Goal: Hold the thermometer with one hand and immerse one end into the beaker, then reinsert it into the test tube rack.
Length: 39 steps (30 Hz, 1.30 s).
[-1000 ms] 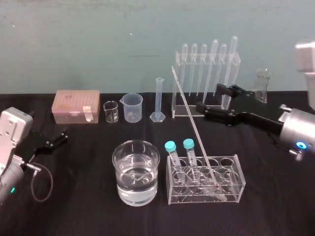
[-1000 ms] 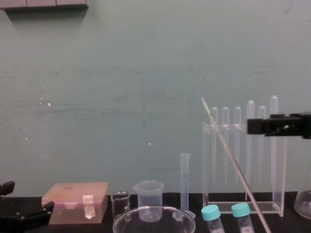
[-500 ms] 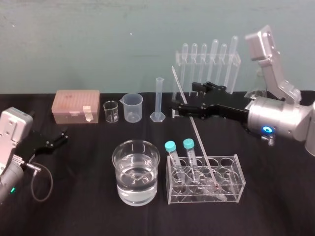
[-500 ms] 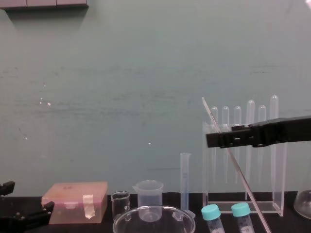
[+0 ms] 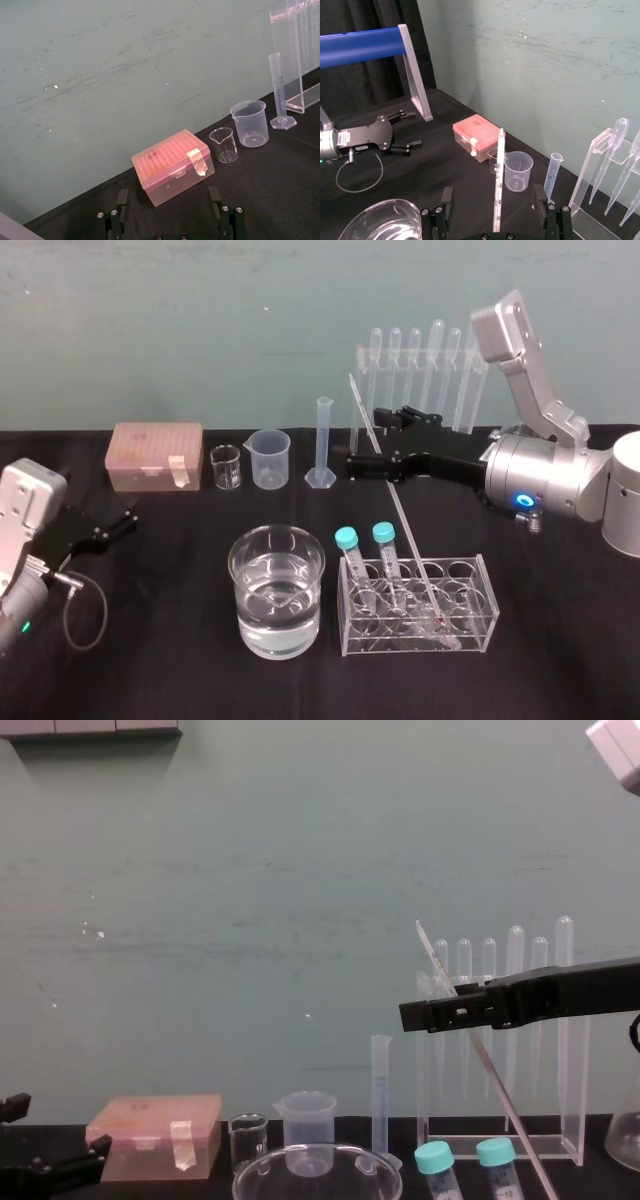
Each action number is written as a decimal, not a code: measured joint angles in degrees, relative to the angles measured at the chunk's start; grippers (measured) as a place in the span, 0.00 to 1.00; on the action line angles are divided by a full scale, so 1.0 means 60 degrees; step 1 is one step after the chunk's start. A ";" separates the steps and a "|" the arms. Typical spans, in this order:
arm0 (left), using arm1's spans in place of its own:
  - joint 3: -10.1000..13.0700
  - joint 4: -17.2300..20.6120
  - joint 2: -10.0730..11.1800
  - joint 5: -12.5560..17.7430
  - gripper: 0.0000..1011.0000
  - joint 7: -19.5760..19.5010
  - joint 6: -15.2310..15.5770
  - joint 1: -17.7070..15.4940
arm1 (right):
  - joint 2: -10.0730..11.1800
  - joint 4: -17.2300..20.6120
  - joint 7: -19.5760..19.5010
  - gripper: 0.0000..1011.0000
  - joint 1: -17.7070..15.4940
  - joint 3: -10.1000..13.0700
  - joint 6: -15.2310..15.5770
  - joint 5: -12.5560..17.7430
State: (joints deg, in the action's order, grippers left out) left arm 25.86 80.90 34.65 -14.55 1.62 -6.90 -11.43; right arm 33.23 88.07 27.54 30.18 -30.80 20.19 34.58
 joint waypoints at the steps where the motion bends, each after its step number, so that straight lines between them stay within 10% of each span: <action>1: 0.0000 0.0000 0.0000 0.0000 1.00 0.0000 0.0000 0.0000 | 0.0001 0.0001 0.0000 0.99 -0.0001 0.0000 -0.0001 0.0002; 11: 0.0001 0.0000 0.0000 0.0000 1.00 0.0000 0.0000 0.0000 | 0.0009 0.0013 -0.0005 0.90 -0.0013 0.0022 -0.0006 0.0015; 39: 0.0000 0.0000 -0.0001 0.0000 1.00 0.0000 0.0000 0.0000 | 0.0019 0.0027 -0.0009 0.06 -0.0025 0.0042 -0.0005 0.0051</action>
State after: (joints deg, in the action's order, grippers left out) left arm 25.86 80.90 34.64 -14.55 1.62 -6.90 -11.43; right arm 33.35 88.23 27.49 30.02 -30.55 20.16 34.88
